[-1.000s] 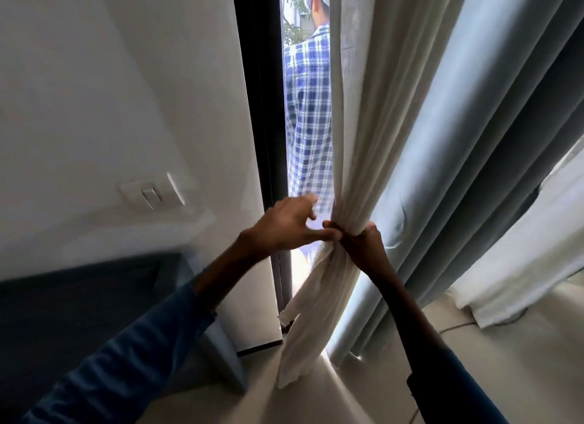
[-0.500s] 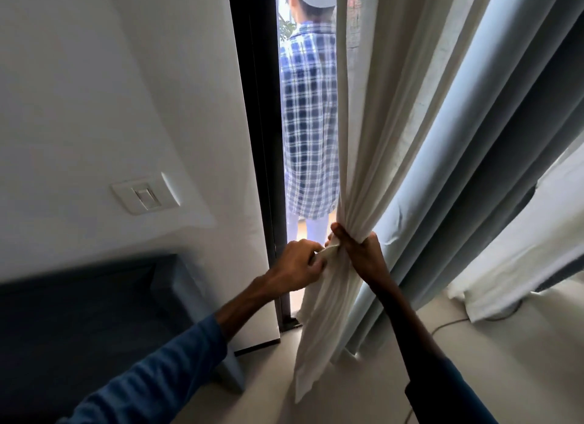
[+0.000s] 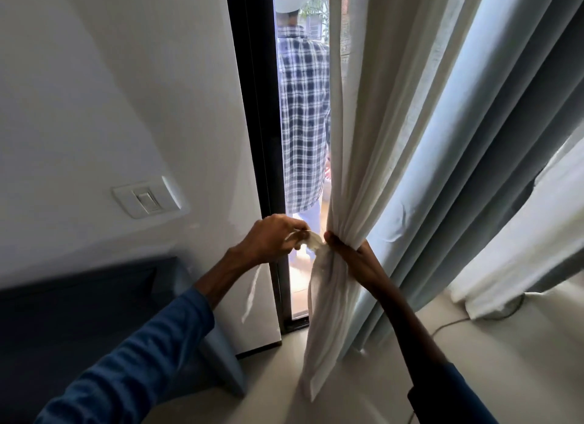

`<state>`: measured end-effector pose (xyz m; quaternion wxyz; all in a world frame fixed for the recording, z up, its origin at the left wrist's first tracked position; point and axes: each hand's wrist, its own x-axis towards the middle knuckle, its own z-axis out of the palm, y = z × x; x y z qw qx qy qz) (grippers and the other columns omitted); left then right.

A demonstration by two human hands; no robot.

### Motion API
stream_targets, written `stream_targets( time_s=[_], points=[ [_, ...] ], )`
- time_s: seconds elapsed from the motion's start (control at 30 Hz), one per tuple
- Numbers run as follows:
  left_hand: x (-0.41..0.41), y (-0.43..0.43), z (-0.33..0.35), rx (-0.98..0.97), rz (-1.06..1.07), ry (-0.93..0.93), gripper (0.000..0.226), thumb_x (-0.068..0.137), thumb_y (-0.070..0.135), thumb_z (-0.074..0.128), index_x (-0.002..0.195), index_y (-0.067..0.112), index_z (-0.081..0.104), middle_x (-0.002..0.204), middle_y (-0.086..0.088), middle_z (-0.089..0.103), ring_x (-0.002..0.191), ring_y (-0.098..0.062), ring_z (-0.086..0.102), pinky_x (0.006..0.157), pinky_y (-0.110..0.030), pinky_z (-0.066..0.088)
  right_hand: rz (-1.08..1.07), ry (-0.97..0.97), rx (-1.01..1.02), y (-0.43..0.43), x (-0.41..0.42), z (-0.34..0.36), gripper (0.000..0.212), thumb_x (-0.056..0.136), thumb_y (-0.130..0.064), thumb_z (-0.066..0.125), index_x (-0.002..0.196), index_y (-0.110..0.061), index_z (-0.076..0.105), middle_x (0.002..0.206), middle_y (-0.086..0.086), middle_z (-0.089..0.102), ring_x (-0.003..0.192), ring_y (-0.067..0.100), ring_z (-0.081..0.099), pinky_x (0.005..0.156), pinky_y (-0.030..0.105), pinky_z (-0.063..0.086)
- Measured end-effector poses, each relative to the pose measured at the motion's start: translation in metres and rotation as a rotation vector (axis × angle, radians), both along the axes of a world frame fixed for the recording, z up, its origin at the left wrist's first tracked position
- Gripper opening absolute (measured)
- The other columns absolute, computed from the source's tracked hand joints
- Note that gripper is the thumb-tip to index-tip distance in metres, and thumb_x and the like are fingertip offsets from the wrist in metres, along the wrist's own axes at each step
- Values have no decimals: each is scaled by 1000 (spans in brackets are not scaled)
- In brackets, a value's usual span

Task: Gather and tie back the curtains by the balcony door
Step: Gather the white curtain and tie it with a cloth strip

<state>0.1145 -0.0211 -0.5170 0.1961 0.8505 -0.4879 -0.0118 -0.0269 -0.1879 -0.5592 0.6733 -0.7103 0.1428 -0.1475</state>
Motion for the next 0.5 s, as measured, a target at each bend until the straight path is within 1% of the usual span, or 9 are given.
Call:
stream_targets(
  time_s=[0.03,0.1,0.13,0.2,0.27,0.33,0.4,0.47,0.5],
  points=[
    [-2,-3,2,-19,-8,-15,19,98,40,58,107,31,73,82,16,61,80,-5,53,70,-28,48,14,4,7,1,1,0,25,99,-29,65,104,-5,71,95,9,75,95,19,71,85,33,55],
    [-3,-10,-1,-74,-37,-13,18,96,38,61,104,29,74,90,11,67,90,-10,56,75,-31,49,65,5,41,4,1,0,29,101,-28,62,110,-1,69,100,21,75,98,30,73,87,38,56],
    [-3,-14,-5,-91,-55,-4,18,94,38,62,103,29,75,95,9,70,96,-13,58,79,-33,50,93,3,57,5,1,1,30,102,-26,60,113,0,68,99,24,74,95,33,73,86,39,58],
    [-4,-21,-12,-93,-64,20,22,91,39,60,102,28,75,101,8,72,103,-17,59,85,-40,51,124,-15,63,7,-2,4,30,104,-22,55,117,3,64,98,26,74,89,30,74,80,35,59],
    [-8,-27,-17,-113,-77,34,21,90,35,60,102,25,74,102,6,72,104,-20,59,87,-43,52,137,-26,69,7,-4,5,29,105,-19,52,116,6,63,96,26,73,86,25,73,77,30,57],
    [-13,-32,-22,-138,-94,35,17,90,29,62,103,22,70,101,4,70,102,-21,58,85,-44,52,148,-30,73,5,-6,5,30,105,-20,52,108,8,64,94,26,71,87,25,71,81,33,57],
    [-18,-36,-25,-147,-65,56,15,89,26,63,103,21,60,100,4,64,96,-20,57,79,-43,53,152,-20,71,4,-10,4,32,105,-22,52,103,7,66,96,26,71,91,26,71,87,36,57],
    [-22,-38,-26,-168,-17,142,13,88,25,66,94,24,54,90,12,60,79,-12,61,70,-39,54,118,-7,67,5,-12,4,24,104,-21,55,101,-4,71,94,14,75,91,18,72,84,29,57],
    [-24,-39,-25,-188,-13,208,9,87,22,66,90,22,58,84,13,63,69,-10,63,66,-37,55,101,-2,76,5,-12,3,17,103,-20,57,101,-12,72,93,5,76,91,11,72,82,24,56]
  ],
)
